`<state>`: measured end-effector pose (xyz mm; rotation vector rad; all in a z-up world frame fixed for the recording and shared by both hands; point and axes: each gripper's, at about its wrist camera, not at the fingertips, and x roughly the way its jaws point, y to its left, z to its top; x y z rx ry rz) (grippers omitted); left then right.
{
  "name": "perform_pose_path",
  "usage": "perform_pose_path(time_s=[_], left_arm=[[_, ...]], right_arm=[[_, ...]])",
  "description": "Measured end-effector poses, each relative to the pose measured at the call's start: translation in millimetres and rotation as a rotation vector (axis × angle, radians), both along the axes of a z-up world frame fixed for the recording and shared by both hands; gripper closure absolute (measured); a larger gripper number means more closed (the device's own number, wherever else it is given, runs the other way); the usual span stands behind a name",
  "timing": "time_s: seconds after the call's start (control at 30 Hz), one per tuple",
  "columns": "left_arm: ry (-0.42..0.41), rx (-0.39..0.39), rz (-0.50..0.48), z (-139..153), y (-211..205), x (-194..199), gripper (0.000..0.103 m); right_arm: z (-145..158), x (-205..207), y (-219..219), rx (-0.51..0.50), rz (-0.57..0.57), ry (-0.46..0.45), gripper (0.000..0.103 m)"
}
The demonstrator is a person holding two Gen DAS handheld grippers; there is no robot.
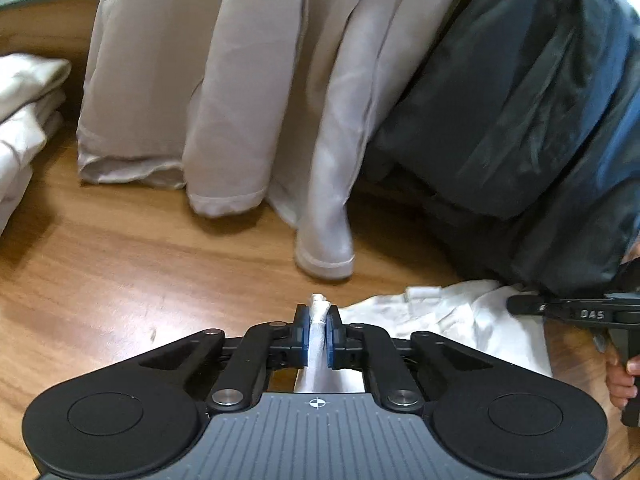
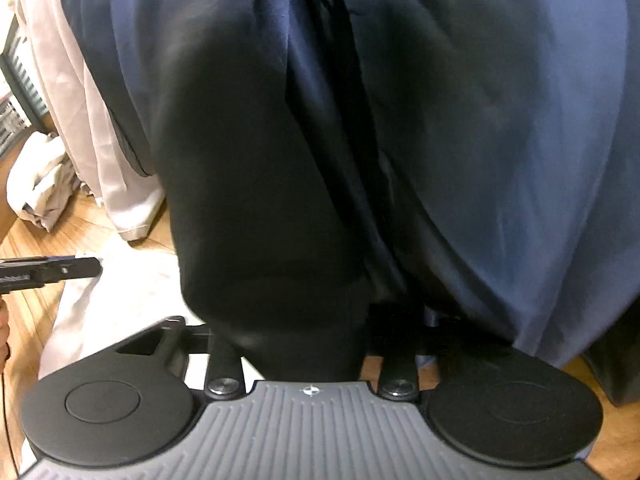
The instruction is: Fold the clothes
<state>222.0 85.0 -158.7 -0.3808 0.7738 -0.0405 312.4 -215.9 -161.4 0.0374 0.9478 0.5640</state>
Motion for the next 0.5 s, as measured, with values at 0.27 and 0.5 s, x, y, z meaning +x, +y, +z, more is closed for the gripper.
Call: perform_pose_path(time_s=[0.27, 0.5], left_arm=[[-0.06, -0.005, -0.091, 46, -7, -26, 0.095], [-0.111, -0.049, -0.276, 95, -17, -62, 0.095]], right_arm=[[34, -26, -8, 0.08, 0.063, -0.018, 0.1], [80, -79, -20, 0.131, 0.189, -0.102, 0.1]])
